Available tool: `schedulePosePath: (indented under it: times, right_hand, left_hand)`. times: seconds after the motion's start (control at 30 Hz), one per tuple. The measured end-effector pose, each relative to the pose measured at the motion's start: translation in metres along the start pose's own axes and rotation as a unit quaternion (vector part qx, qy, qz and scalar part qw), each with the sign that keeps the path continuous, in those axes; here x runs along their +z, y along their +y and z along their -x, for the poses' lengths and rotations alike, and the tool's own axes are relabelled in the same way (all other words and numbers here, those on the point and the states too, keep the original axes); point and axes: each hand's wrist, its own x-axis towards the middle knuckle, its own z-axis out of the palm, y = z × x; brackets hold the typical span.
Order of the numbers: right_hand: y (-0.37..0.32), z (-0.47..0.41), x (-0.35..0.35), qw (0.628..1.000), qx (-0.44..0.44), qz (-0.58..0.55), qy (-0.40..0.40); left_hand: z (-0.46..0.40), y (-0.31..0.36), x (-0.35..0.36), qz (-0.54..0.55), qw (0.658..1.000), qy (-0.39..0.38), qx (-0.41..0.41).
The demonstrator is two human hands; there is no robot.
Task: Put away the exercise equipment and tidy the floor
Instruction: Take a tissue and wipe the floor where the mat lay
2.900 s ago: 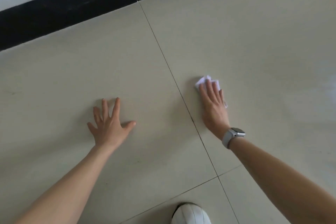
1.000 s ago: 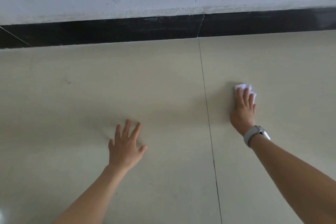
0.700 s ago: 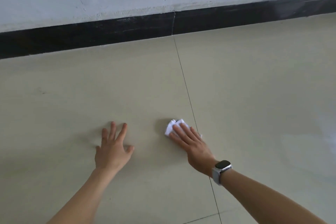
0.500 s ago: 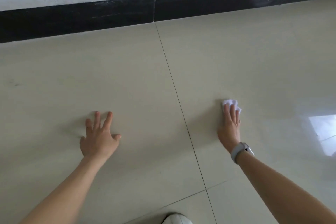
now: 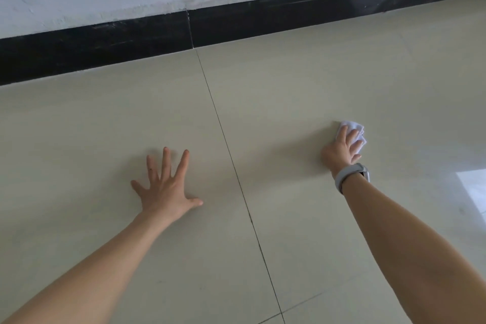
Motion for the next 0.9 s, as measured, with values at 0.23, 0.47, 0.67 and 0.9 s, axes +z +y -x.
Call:
schedulePosePath:
  times: [0.23,0.47,0.67,0.9]
  right_hand:
    - [-0.092,0.012,0.056,0.962,-0.255,0.092,-0.034]
    - [-0.191,0.134,0.167,0.865,-0.452,0.157,-0.154]
    - [-0.198,0.286,0.248,0.706,-0.629,0.207,-0.252]
    - [-0.182,0.325,0.272,0.462,-0.788,0.254,-0.317]
  left_hand:
    - [-0.005,-0.015,0.0,-0.019,0.997,0.073,0.005]
    - [0.037,-0.137,0.0,0.077,0.982,0.137,-0.101]
    - [0.093,-0.26,0.012,0.119,0.959,0.101,-0.238]
    - [0.14,-0.32,0.045,0.152,0.938,0.11,-0.293]
